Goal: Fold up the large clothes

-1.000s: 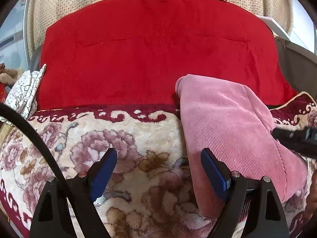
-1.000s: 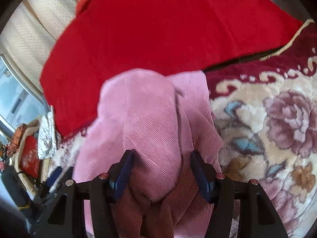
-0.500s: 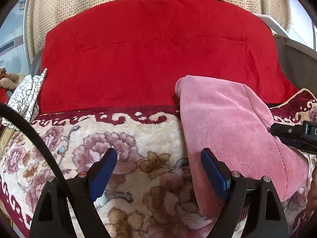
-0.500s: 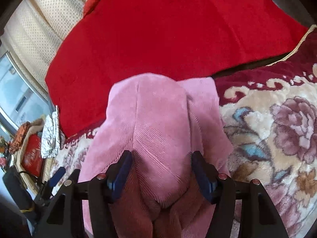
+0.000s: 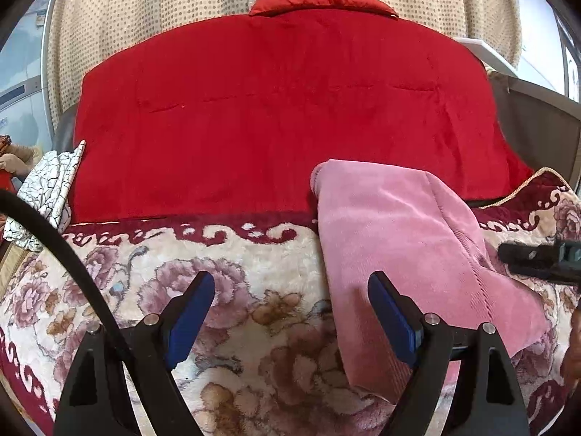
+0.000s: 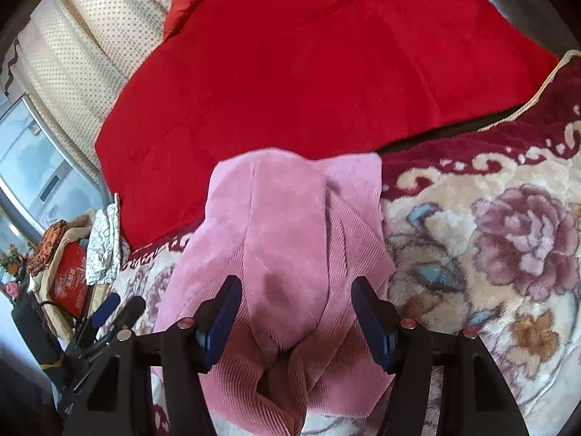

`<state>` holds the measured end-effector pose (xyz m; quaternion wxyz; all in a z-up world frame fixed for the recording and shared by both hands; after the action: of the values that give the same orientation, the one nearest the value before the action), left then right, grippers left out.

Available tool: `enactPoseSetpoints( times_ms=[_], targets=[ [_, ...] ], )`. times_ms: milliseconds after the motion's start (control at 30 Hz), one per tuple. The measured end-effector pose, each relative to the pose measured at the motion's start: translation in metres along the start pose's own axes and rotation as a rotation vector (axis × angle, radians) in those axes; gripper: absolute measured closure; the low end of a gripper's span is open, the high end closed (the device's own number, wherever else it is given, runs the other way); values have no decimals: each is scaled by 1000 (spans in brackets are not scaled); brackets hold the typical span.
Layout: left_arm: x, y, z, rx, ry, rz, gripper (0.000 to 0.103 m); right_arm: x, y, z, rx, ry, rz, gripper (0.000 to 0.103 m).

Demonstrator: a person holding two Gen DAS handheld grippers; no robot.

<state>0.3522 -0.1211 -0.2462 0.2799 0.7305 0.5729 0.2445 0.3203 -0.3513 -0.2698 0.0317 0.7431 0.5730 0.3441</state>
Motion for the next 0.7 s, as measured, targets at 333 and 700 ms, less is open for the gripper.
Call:
enactPoseSetpoints(
  times_ms=[333,700],
  targets=[
    [-10,-9,9,34,9,47,16,-5,-11,30,87,-38,-25,36],
    [-10,-9,7,30,23,53,16,4,5,0,-33,-26,-48,36]
  ],
)
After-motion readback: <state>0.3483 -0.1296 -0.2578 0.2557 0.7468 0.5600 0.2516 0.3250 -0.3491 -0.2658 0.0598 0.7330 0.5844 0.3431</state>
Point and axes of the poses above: each gripper's, at about its wrist camera, not at the fingertips, and z roughly the way its jaws point, x to its left, y to its top, the point moved 10 cm from there along z, roughly the way its jaws point, and after that the axes turned 12 degrees about x, right-handed, at the moved point
